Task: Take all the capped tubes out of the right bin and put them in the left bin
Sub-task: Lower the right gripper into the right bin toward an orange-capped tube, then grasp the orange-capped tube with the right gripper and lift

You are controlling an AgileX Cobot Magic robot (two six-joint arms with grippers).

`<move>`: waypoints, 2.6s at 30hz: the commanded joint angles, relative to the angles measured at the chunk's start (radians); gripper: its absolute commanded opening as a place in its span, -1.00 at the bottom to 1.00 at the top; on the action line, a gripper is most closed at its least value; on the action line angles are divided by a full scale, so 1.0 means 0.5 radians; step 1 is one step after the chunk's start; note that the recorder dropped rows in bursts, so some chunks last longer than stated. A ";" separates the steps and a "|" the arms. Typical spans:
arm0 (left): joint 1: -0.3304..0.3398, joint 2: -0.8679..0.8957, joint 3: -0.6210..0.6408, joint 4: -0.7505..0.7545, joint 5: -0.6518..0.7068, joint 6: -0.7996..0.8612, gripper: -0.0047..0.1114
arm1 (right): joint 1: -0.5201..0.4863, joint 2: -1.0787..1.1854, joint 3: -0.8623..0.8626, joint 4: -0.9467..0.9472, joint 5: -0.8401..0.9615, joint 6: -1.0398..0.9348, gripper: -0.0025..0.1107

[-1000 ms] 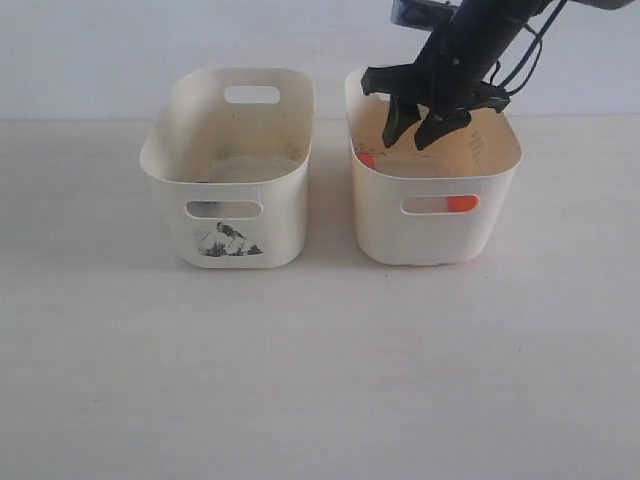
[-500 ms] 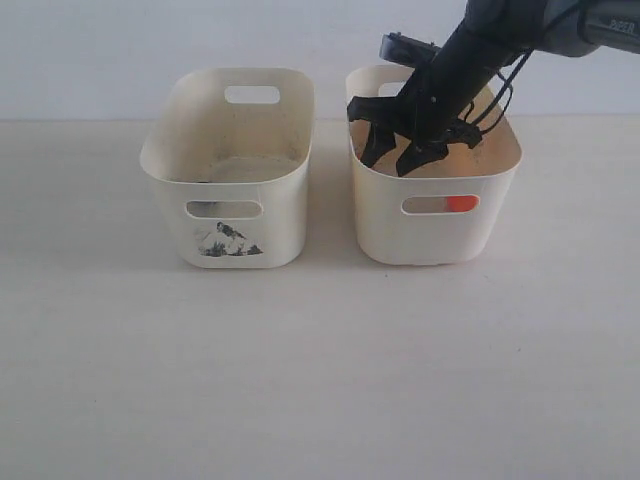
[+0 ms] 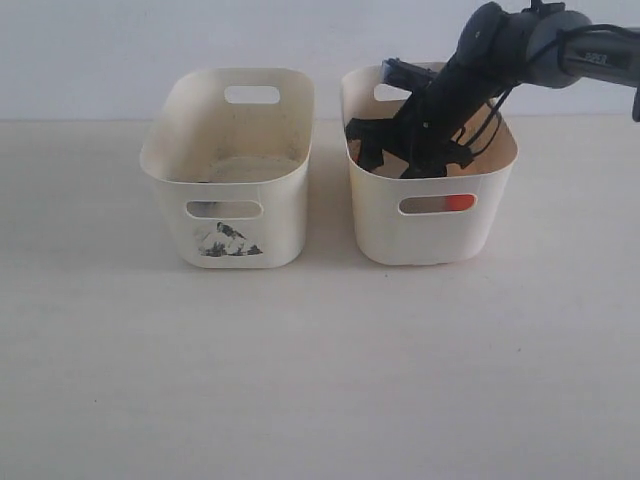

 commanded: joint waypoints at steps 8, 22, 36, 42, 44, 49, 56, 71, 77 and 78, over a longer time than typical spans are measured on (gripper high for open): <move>0.002 -0.003 -0.007 -0.022 -0.019 -0.023 -0.84 | -0.004 0.063 -0.008 -0.050 -0.051 -0.019 0.23; 0.002 -0.003 -0.007 -0.022 -0.019 -0.023 -0.84 | -0.004 0.141 -0.008 -0.058 0.013 0.004 -0.54; 0.002 -0.003 -0.007 -0.022 -0.019 -0.023 -0.84 | -0.004 -0.128 -0.008 -0.215 -0.139 0.094 -0.96; 0.002 -0.003 -0.007 -0.022 -0.019 -0.023 -0.84 | -0.004 -0.179 -0.008 -0.118 -0.164 0.083 -0.94; 0.002 -0.003 -0.007 -0.022 -0.019 -0.023 -0.84 | -0.004 -0.169 -0.008 -0.066 -0.148 0.013 -0.80; 0.002 -0.003 -0.007 -0.022 -0.019 -0.023 -0.84 | -0.004 -0.116 -0.008 -0.037 -0.106 -0.020 0.09; 0.002 -0.003 -0.007 -0.022 -0.019 -0.023 -0.84 | 0.000 0.005 -0.008 -0.037 -0.079 0.003 0.17; 0.002 -0.003 -0.007 -0.022 -0.019 -0.023 -0.84 | 0.136 0.164 -0.008 -0.347 -0.122 0.211 0.24; 0.002 -0.003 -0.007 -0.022 -0.019 -0.023 -0.84 | 0.136 0.184 -0.008 -0.458 -0.073 0.346 -0.12; 0.002 -0.003 -0.007 -0.022 -0.019 -0.023 -0.84 | 0.136 0.184 -0.008 -0.473 -0.065 0.370 -0.23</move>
